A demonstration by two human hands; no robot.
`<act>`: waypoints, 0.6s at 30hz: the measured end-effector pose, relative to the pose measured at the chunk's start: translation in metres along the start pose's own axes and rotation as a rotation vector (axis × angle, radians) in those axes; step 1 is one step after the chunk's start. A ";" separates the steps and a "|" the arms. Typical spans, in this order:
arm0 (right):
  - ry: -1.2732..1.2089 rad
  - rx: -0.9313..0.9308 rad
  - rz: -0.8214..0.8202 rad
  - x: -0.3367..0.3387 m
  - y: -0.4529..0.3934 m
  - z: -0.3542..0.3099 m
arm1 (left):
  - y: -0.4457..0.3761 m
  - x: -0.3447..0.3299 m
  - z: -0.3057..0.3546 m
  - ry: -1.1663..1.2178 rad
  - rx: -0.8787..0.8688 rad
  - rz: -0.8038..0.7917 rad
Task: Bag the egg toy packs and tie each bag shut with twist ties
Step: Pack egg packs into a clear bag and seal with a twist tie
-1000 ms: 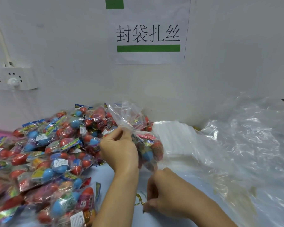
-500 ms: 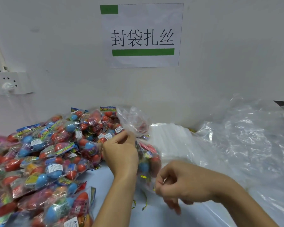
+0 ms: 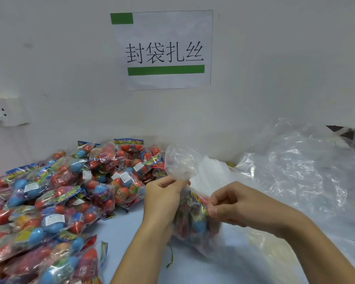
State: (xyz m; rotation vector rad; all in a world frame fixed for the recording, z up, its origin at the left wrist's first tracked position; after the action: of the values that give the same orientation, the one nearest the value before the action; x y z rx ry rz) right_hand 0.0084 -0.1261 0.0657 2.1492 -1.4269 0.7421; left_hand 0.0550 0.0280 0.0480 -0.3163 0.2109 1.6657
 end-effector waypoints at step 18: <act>0.036 -0.130 0.475 0.015 -0.016 0.022 | 0.016 -0.019 0.003 -0.286 -0.064 -0.221</act>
State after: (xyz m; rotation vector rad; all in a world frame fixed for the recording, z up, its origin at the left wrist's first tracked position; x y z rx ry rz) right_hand 0.0319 -0.1443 0.0577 1.7048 -1.9360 0.8179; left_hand 0.0411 0.0092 0.0568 -0.1403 -0.0893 1.4801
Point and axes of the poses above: each hand's wrist, its own y-axis away from the middle knuckle, its own x-axis out of the back of the hand, z = x × y, the point moved 6 cm from there along -y, towards the middle knuckle, and after that the axes turned 11 degrees about y, right-handed, at the moved point
